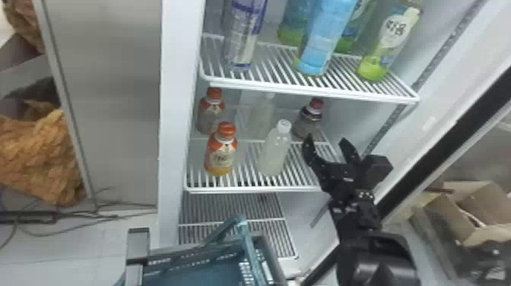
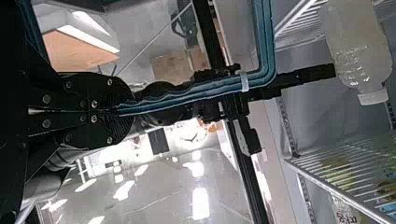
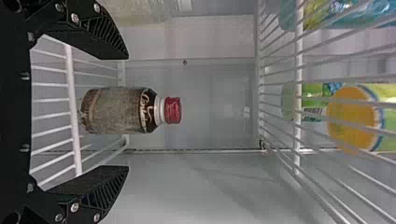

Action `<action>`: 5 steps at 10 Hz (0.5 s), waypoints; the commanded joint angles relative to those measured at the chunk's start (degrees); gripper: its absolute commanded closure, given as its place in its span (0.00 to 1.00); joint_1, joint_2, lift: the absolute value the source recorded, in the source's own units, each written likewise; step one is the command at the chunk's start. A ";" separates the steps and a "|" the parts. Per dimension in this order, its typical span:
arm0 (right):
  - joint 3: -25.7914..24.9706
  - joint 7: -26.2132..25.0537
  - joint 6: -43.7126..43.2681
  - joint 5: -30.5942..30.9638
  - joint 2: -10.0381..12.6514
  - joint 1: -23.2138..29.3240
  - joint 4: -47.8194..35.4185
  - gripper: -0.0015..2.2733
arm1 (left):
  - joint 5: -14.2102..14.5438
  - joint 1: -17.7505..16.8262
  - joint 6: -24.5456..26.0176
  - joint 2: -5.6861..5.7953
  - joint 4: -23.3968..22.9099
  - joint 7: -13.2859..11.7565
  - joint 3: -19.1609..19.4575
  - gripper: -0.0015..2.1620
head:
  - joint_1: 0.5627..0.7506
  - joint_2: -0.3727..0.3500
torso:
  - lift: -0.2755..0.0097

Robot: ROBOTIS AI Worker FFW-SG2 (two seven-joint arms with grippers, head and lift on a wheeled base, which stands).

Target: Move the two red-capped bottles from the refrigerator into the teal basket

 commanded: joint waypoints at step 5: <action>0.23 0.00 2.82 1.77 -0.82 -7.60 9.63 0.05 | 0.57 -0.38 0.28 0.08 0.35 0.00 -0.53 0.52 | 0.70 0.03 | 0.17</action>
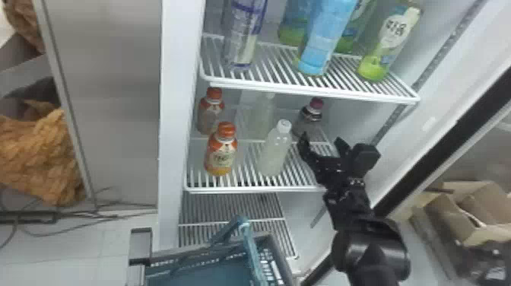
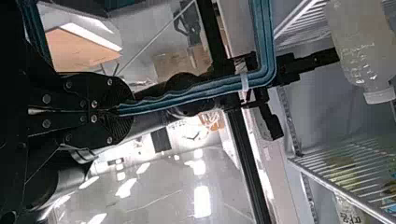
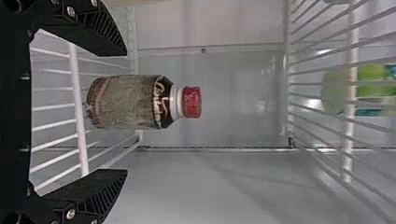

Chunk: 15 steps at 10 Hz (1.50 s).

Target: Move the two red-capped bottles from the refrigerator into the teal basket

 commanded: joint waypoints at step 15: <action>4.54 -1.23 5.31 1.90 -2.19 -14.44 13.54 0.05 | -0.05 -0.14 -0.14 -0.08 0.20 0.00 -0.01 0.52 | 0.70 0.03 | 0.17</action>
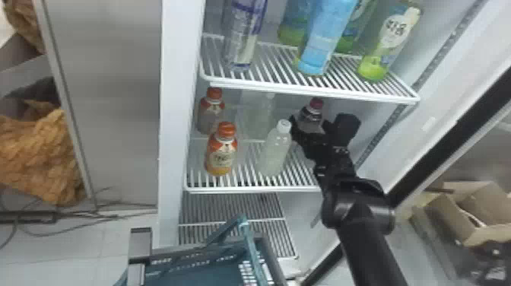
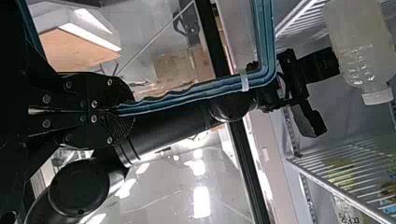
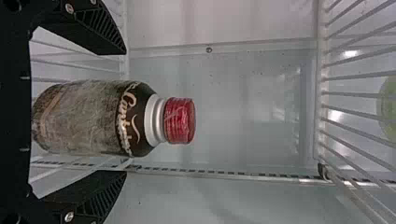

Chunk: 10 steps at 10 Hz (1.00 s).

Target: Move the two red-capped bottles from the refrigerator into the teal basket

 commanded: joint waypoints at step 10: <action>-2.10 -1.38 0.04 -1.98 0.12 12.44 -19.37 0.28 | 0.23 0.28 -0.28 0.09 0.00 0.00 0.19 0.52 | 0.70 0.03 | 0.17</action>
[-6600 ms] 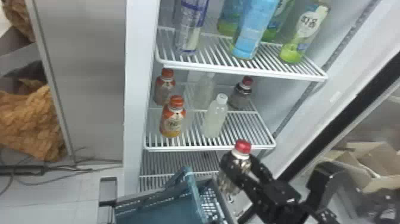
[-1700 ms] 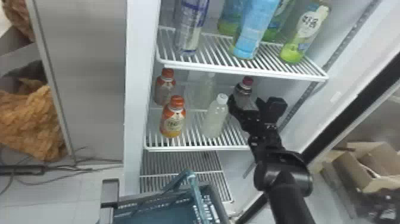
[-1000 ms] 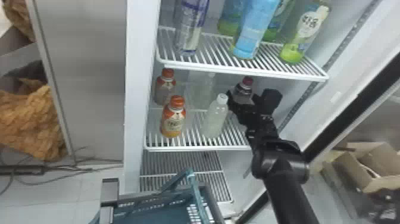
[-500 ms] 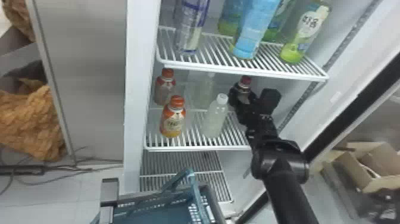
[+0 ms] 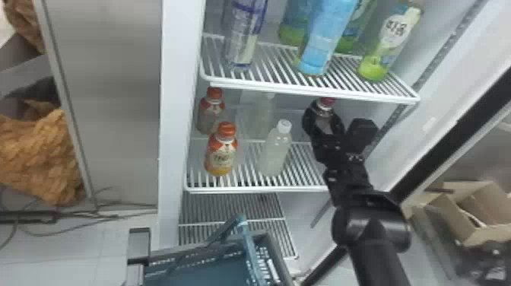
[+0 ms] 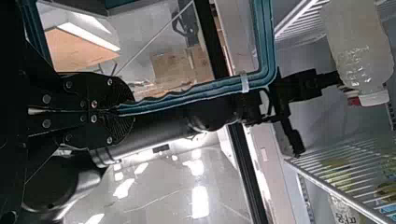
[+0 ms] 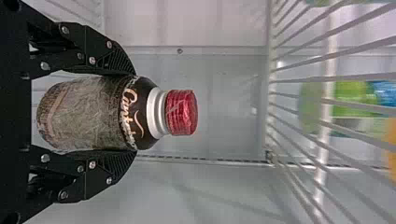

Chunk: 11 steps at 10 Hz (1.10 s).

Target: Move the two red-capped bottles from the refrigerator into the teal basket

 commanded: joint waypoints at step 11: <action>-8.37 3.17 15.31 -7.98 3.25 36.11 -46.74 0.28 | 0.06 0.32 -0.58 0.01 0.00 -0.09 0.45 0.52 | 0.70 0.03 | 0.17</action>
